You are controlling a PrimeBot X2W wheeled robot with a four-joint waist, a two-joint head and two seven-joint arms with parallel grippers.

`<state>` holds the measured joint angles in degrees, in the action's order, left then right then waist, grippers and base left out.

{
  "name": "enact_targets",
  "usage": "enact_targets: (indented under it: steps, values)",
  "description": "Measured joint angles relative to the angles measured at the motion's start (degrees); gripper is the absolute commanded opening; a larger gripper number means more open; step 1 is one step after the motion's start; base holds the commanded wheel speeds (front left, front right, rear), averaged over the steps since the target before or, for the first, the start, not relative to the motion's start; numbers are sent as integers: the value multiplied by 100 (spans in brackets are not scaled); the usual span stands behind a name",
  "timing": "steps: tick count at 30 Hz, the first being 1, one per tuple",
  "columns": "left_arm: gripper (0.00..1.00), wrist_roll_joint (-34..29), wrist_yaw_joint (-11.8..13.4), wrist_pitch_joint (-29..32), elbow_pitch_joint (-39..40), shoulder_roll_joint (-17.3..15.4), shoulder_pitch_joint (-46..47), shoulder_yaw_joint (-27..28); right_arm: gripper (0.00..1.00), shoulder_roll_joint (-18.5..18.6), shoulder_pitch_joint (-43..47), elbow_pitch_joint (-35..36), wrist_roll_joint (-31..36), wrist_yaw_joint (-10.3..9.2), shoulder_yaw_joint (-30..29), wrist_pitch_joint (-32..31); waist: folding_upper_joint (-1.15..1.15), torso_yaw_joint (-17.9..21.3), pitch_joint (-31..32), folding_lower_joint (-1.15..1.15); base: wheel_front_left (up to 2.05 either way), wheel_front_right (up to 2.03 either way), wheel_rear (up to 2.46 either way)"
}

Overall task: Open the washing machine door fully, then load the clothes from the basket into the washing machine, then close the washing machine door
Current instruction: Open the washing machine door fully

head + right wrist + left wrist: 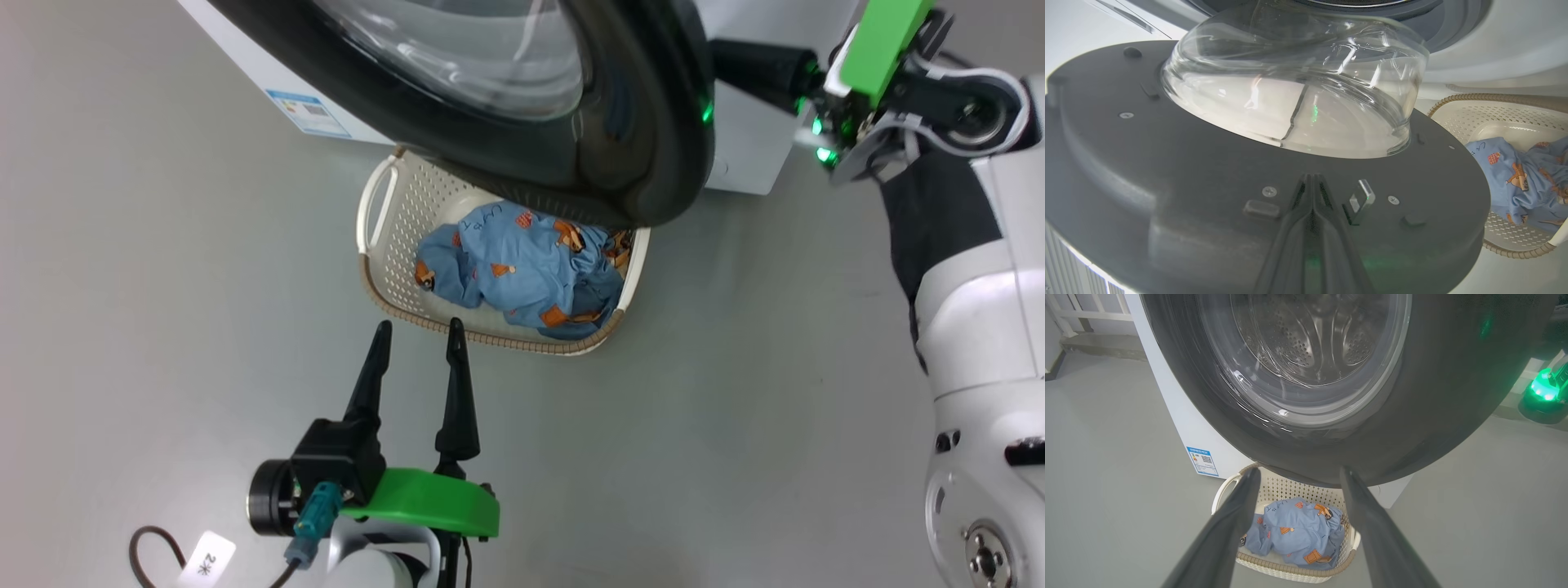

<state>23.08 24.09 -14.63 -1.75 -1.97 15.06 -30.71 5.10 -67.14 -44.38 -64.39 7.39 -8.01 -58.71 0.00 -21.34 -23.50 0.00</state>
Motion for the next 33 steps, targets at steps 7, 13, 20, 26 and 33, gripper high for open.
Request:
enact_targets:
  steps: [7,13,20,26,33]
  values:
    - [100,-15,-64,0,-44,-3,-138,60,0,-4,315,-46,-325,0,371,110,0,18,206,0,0,0,0]
    - [100,-60,-119,0,-100,-9,-236,135,0,-11,521,-97,-587,0,743,207,0,42,382,0,0,0,0]
    - [100,-77,-175,0,-114,-15,-276,167,0,-11,735,-114,-991,0,1159,397,0,46,534,0,0,0,0]
    - [100,-118,-244,0,-169,-18,-408,200,0,-11,964,-122,-1373,0,1579,539,0,23,679,0,0,0,0]
    - [100,-168,-297,0,-207,-19,-488,247,0,-12,1224,-96,-1904,0,2160,728,0,-8,834,0,0,0,0]
